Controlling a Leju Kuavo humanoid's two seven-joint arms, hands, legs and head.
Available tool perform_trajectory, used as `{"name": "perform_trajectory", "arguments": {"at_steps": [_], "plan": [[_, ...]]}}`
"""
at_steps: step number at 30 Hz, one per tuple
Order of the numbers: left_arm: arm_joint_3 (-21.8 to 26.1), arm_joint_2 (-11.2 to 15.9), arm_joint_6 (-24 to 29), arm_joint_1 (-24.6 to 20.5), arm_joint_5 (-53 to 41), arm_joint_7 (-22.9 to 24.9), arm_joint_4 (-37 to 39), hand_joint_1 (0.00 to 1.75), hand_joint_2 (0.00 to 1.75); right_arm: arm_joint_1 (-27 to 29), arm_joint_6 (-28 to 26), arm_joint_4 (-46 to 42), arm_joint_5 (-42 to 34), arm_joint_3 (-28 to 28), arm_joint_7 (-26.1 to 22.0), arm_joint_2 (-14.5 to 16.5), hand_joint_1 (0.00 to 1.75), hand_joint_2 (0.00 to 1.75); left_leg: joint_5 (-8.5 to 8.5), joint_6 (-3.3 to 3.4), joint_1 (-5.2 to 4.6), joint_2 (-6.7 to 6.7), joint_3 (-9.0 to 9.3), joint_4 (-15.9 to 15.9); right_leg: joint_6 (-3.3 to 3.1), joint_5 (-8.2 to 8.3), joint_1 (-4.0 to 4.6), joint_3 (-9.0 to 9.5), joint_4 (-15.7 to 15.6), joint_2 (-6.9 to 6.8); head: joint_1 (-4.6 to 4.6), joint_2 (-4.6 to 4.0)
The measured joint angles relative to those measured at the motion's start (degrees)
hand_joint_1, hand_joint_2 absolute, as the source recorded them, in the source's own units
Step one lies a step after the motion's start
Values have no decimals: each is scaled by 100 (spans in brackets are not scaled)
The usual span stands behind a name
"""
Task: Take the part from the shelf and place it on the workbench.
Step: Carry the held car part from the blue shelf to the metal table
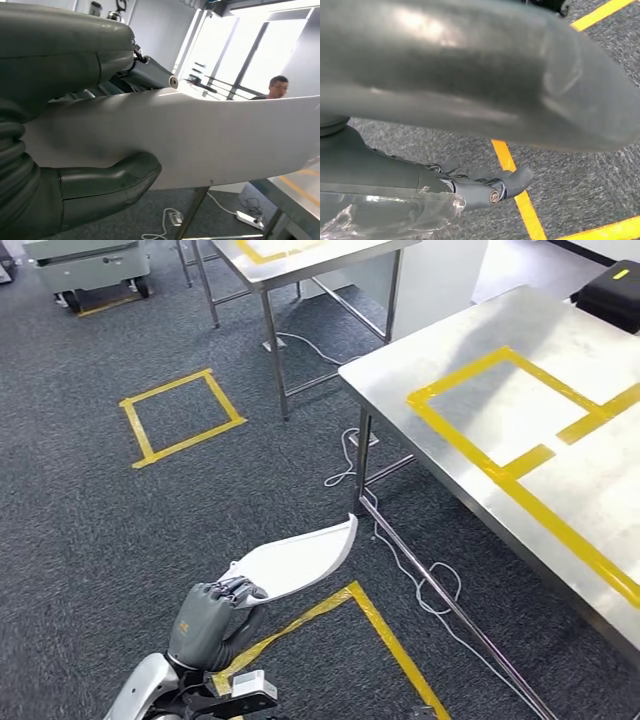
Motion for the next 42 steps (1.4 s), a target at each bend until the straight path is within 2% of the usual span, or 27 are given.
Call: {"name": "perform_trajectory", "arguments": {"at_steps": [1, 3, 4, 6, 7, 9, 10, 12, 13, 14, 16, 17, 19, 22, 24, 26, 27, 28, 29, 30, 32, 34, 36, 37, 39, 41, 42], "plan": [[-2, 2, -1, -1, 2, -7, 1, 175, 175, 1, 1, 0, -2, -1, -9, 1, 0, 0, 294, 9, 9, -95, 131, -396, 11, -26, -3, 36, -1, 69, 0, 0], [-4, 8, -6, -8, 3, -21, 1, 175, 175, -12, 3, -1, -1, -2, -34, 2, 0, 0, 531, 37, 34, -314, 346, -1036, 51, -75, -6, 47, 18, 196, -8, 0], [-7, 10, -10, -11, 3, -28, 1, 175, 175, -16, 4, -1, 2, -3, -43, 2, 0, 0, 538, 52, 41, -390, 388, -1177, 82, -96, -12, 15, 19, 251, -15, 0], [-9, 17, -15, -17, -1, -37, 1, 175, 175, -12, 3, -2, 15, -4, -38, 2, 0, 0, 513, 94, 39, -345, 426, -1227, 153, -130, -30, -23, -2, 354, -22, 0], [-8, 20, -15, -25, -2, -39, 0, 175, 175, -2, 0, -1, 21, -4, -25, 3, 0, 0, 518, 126, 40, -291, 455, -1250, 186, -161, -29, -27, 16, 314, -20, 0], [-2, 19, -16, -43, -4, -50, -1, 175, 175, -4, -8, 0, 33, -4, 6, 3, 0, 0, 497, 188, 42, -164, 531, -1288, 239, -365, -15, -167, 358, 27, 12, 0], [2, 16, -18, -49, -4, -57, -1, 175, 175, -12, -10, 1, 37, -4, 17, 4, 0, 0, 468, 212, 31, -97, 567, -1292, 259, -534, -11, -348, 718, -171, 28, 0], [13, 14, -22, -53, 8, -79, 2, 175, 175, -32, -12, 0, 50, -4, 41, 4, 0, 0, 392, 233, 12, 42, 639, -1290, 292, -792, -14, -778, 1465, -362, 39, 0], [28, 14, -20, -54, 28, -98, 7, 175, 175, -33, -13, -1, 62, -4, 56, 3, 0, 0, 350, 234, 7, 109, 683, -1290, 302, -773, -14, -898, 1626, -386, 40, 0], [54, 14, -15, -57, 61, -124, 17, 175, 175, -33, -13, -1, 79, -5, 74, 3, 0, 0, 308, 230, 5, 170, 737, -1289, 305, -631, -14, -898, 1545, -401, 42, 0], [128, 14, 3, -65, 137, -190, 47, 175, 175, -37, -10, -2, 115, -6, 97, 2, 0, 0, 211, 210, 3, 290, 873, -1289, 295, -154, -10, -589, 805, -530, 43, 0], [169, 14, 13, -74, 165, -221, 62, 175, 175, -46, -5, -1, 128, -7, 100, 2, 0, 0, 160, 188, -10, 340, 934, -1287, 276, 13, 2, -410, 424, -620, 41, 0], [237, 15, 27, -98, 191, -267, 87, 175, 175, -71, 2, 0, 142, -7, 98, 2, 0, 0, 86, 139, -32, 414, 1009, -1287, 216, 111, 31, -212, 46, -718, 35, 0], [292, 9, 41, -119, 195, -301, 111, 175, 175, -82, 5, -3, 149, -7, 97, -1, 0, 0, 20, 44, -21, 479, 1059, -1290, 107, 68, 43, -177, 18, -552, 31, 1], [336, 4, 55, -127, 195, -314, 120, 175, 175, -83, 11, -5, 151, -8, 96, -5, 0, 0, -140, -19, -3, 314, 945, -993, 41, 49, 9, -100, -24, -441, 2, 1], [384, 7, 62, -121, 197, -320, 139, 175, 175, -90, 32, -6, 151, -9, 87, -7, 0, 0, -422, -51, 12, 106, 497, -225, -7, 5, -9, -38, -35, -331, -40, 0], [402, 9, 59, -116, 198, -320, 156, 175, 175, -91, 45, -6, 151, -10, 81, -8, 0, 0, -519, -61, 17, 66, 222, 168, -18, -24, -11, -8, -35, -260, -49, 0], [420, 12, 56, -110, 199, -320, 177, 175, 175, -87, 54, -6, 150, -10, 76, -9, 0, 0, -508, -66, 22, 49, 6, 415, -18, -59, -12, 31, -35, -183, -55, 0], [437, 16, 55, -108, 199, -321, 195, 175, 175, -77, 60, -6, 149, -11, 73, -10, 0, 0, -364, -67, 28, 39, -103, 439, -10, -96, -15, 82, -35, -102, -54, 0], [454, 20, 53, -108, 199, -321, 211, 175, 175, -68, 66, -6, 149, -12, 72, -11, 0, 0, -111, -67, 35, 22, -95, 241, 3, -139, -20, 145, -35, -20, -55, 0], [488, 27, 51, -110, 199, -326, 235, 175, 175, -58, 75, -6, 149, -13, 69, -11, 0, 0, 432, -79, 67, -142, 142, -502, 51, -239, -29, 251, -29, 129, -57, 0], [507, 25, 42, -119, 199, -339, 255, 175, 175, -71, 78, -7, 152, -13, 73, -13, 0, 0, 562, -50, 91, -328, 368, -1055, 119, -331, -36, 277, -41, 261, -62, 0], [519, 9, 24, -136, 201, -364, 270, 175, 175, -68, 77, -8, 156, -13, 83, -16, 0, 0, 450, 49, 84, -315, 462, -1218, 194, -350, -47, 311, -72, 333, -57, 0], [528, -2, 13, -142, 202, -378, 276, 175, 175, -55, 76, -7, 157, -13, 90, -21, 0, 0, 428, 100, 78, -269, 497, -1236, 225, -364, -53, 338, -90, 310, -50, 1], [555, -21, -2, -151, 213, -414, 282, 175, 175, -43, 74, -6, 180, -13, 100, -29, 0, 0, 372, 185, 69, -171, 608, -1254, 268, -477, -38, 251, 147, 44, -12, 1], [575, -39, -8, -151, 230, -464, 288, 175, 175, -50, 66, -6, 219, -13, 108, -31, 0, 0, 275, 231, 42, -54, 726, -1259, 295, -706, -24, -180, 868, -269, 24, 0], [580, -47, -12, -150, 236, -488, 292, 175, 175, -47, 59, -6, 234, -13, 112, -31, 0, 0, 216, 242, 26, 11, 785, -1259, 302, -825, -24, -457, 1260, -338, 31, 0]]}}
